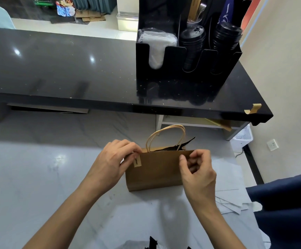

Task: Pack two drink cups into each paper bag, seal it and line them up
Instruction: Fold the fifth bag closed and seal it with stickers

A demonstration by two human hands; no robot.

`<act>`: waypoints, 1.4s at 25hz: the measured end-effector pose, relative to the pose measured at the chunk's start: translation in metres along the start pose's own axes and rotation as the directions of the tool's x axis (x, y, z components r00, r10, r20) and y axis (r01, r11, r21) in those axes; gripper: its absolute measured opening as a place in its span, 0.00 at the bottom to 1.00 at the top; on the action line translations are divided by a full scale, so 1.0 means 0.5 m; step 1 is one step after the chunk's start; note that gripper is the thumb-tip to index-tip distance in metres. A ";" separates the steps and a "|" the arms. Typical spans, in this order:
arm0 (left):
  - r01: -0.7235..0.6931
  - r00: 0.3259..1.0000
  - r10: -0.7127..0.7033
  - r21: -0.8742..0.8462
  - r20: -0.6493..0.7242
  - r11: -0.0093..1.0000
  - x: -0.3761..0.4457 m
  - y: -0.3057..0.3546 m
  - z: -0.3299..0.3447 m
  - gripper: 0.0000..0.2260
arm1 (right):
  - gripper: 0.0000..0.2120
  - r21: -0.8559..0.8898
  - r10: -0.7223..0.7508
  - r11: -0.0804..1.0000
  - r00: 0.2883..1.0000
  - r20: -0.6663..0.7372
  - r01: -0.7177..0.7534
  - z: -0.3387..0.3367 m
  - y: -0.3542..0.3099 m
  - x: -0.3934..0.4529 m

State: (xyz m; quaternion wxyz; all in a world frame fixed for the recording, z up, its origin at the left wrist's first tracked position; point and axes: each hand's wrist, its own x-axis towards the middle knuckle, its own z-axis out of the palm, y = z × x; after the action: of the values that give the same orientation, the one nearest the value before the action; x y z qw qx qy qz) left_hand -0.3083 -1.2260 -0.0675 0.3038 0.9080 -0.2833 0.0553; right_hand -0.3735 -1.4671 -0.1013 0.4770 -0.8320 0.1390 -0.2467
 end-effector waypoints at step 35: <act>-0.210 0.912 0.240 0.123 -0.332 0.970 0.028 0.148 0.038 0.03 | 0.10 0.149 -0.025 0.989 0.978 0.208 -0.006 -0.057 0.028 0.073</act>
State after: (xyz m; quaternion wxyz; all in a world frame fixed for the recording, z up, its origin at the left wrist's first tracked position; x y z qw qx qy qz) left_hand -0.3385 -1.2923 -0.0404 0.3017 0.8575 -0.3259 0.2598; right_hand -0.3582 -1.5120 -0.0914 0.5487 -0.8160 0.0652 -0.1699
